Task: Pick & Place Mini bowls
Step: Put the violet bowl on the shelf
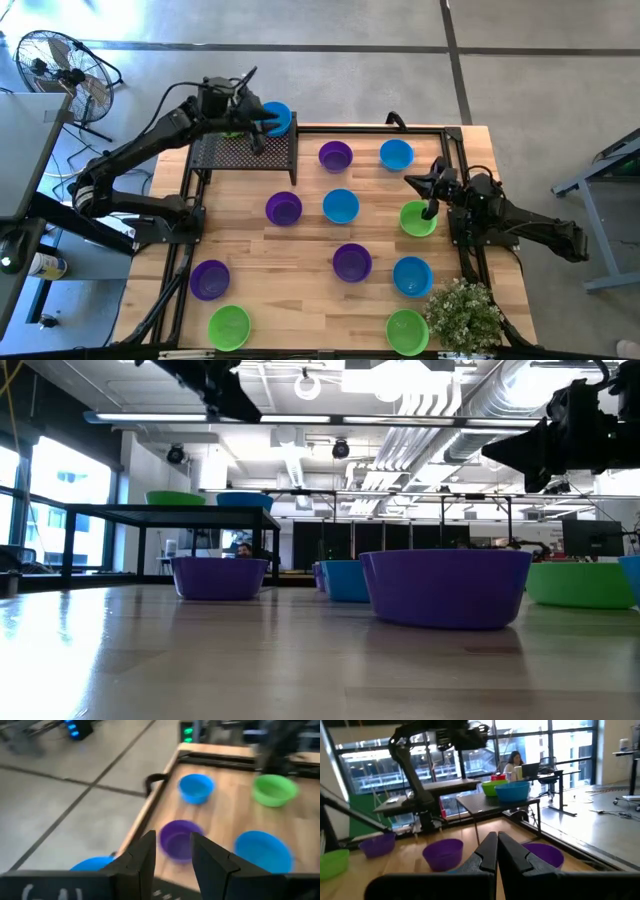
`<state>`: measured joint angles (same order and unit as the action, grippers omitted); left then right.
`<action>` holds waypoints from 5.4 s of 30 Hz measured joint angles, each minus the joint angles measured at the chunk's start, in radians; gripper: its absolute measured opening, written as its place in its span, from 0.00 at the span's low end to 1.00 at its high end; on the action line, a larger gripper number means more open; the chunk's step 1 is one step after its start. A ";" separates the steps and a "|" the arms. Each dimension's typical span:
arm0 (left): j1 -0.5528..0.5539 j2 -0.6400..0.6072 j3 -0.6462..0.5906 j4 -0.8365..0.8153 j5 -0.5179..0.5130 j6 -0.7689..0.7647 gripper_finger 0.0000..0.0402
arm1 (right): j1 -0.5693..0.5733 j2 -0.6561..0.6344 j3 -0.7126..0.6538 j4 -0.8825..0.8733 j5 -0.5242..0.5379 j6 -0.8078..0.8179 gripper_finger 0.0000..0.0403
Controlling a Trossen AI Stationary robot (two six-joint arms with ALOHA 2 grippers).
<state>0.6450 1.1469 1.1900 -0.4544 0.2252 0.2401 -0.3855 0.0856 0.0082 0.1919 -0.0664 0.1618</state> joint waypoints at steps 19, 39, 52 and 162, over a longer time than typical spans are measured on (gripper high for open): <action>-0.367 0.021 -0.001 -0.168 -0.102 -0.062 0.17 | 0.000 0.000 0.000 0.015 0.007 -0.051 0.00; -0.815 0.260 -0.148 -0.240 -0.427 -0.424 0.46 | 0.000 0.000 0.000 0.016 -0.083 0.037 0.00; -0.703 0.322 -0.329 -0.050 -0.457 -0.378 0.45 | 0.000 0.000 0.000 0.021 -0.102 0.021 0.00; -0.814 0.204 0.063 -0.668 -0.502 -0.596 0.01 | 0.000 0.004 0.000 0.117 -0.105 -0.092 0.00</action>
<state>-0.1692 1.3504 1.2535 -1.1225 -0.2767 -0.3555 -0.3858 0.0896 0.0084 0.3093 -0.1715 0.0700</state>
